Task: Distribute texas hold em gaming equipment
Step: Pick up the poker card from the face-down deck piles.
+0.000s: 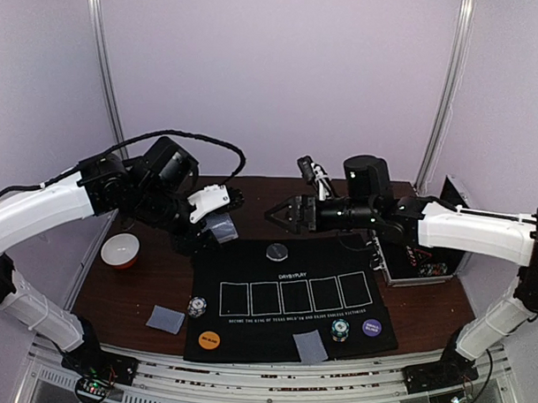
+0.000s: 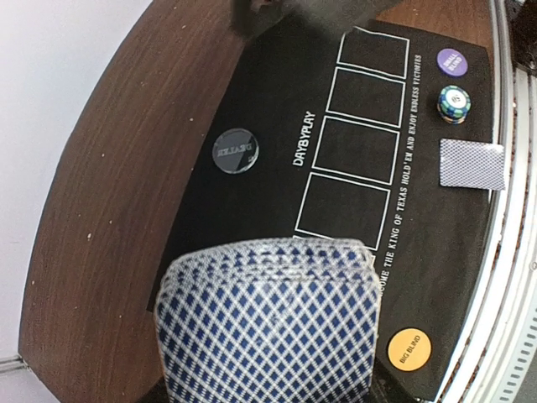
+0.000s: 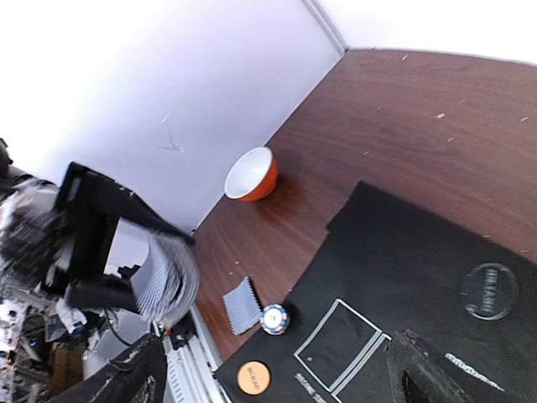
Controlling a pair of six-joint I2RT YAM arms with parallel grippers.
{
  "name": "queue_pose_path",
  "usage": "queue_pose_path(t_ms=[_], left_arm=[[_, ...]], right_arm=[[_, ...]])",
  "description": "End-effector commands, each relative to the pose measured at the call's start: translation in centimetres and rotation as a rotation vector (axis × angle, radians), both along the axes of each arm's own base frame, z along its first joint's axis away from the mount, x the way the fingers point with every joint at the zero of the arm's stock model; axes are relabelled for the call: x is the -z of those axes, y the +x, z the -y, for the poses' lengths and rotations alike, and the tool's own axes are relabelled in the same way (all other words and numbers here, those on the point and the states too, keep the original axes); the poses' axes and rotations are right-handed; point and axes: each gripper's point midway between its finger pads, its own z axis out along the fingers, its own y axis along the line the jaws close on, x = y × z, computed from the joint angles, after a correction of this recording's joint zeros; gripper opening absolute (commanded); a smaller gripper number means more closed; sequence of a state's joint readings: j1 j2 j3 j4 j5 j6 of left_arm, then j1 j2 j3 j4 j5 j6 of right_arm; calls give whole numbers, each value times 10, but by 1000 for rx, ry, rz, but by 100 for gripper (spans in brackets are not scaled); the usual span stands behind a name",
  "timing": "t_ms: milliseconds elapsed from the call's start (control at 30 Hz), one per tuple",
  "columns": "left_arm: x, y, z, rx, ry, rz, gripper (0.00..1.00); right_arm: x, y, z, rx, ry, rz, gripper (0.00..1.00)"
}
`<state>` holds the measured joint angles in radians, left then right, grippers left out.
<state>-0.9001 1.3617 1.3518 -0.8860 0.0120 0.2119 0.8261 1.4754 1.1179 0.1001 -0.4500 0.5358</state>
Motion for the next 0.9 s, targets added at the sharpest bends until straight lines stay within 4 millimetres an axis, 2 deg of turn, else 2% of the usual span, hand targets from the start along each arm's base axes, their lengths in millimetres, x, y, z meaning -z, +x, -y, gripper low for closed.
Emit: queue_pose_path(t_ms=[0,67,167,500,600,867], left_arm=[[-13,-9,14,91,-59,23,52],[-13,-9,14,93,-59,25,52],[-14,-9,15,95,-60,30,52],[-15,-5,15,85,-51,39,51],[-15,-4,15,84,-49,44,50],[-11,-2,11,71,-31,54,49]], right_arm=[[-32,-10,-52,-131,142,-50,93],[-35,-15,-71,-192,139,-47,94],[-26,-19,-87,-226,135,-55,94],[3,-18,-110,-255,72,-59,92],[11,-13,-110,-234,15,-50,87],[12,-8,-84,-158,-83,-10,70]])
